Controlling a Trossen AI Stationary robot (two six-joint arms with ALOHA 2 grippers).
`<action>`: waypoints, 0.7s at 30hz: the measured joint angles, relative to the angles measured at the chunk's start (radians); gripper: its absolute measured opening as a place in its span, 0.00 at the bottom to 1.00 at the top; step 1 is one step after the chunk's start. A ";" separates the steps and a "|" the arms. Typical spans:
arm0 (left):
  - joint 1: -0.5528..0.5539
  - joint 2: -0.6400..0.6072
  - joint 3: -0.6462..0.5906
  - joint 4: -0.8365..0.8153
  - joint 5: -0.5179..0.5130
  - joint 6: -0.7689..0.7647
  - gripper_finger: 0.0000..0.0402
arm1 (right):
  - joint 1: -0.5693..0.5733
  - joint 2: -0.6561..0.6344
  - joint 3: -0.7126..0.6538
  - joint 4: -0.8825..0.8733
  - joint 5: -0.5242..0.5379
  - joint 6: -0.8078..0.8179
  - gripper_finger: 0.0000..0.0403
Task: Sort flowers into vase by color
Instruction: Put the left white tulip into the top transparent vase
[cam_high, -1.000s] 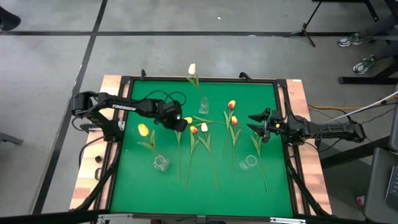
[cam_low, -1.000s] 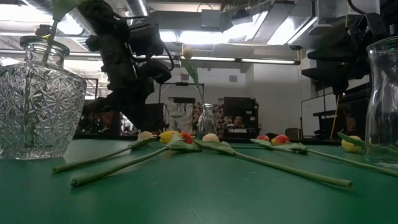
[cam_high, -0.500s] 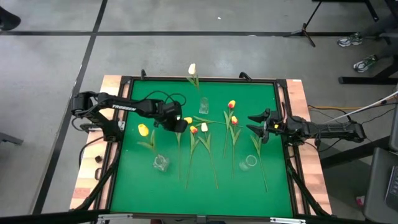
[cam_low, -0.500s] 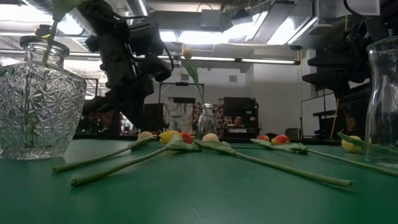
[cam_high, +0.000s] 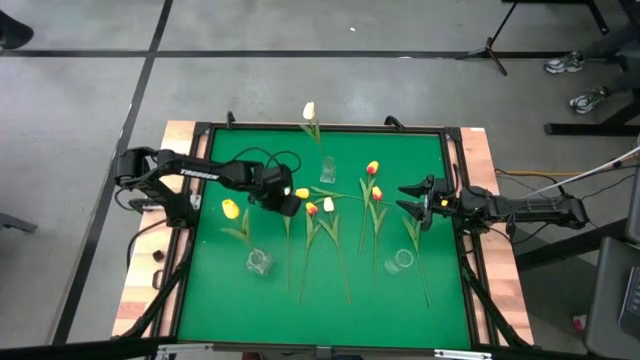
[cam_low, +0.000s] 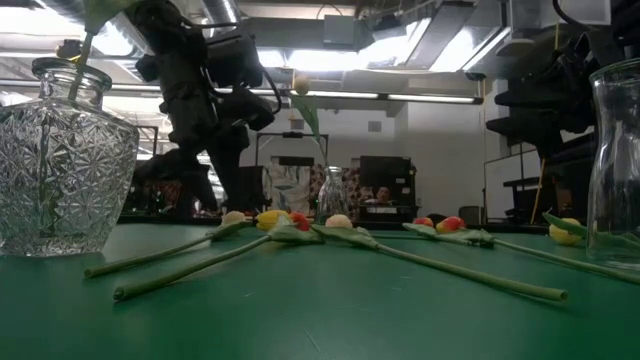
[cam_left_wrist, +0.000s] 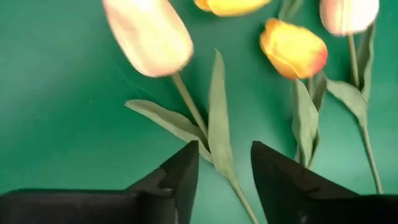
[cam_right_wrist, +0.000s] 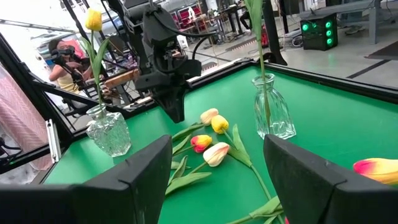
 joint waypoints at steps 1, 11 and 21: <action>-0.004 0.000 0.000 0.000 -0.018 -0.004 0.38 | 0.000 0.000 0.000 0.000 0.000 0.000 0.63; -0.017 0.000 0.000 0.018 -0.094 -0.040 0.43 | 0.000 0.000 0.000 0.000 0.000 0.000 0.63; -0.068 0.000 0.000 0.017 -0.156 -0.084 0.43 | 0.000 0.000 0.000 0.000 0.001 0.000 0.63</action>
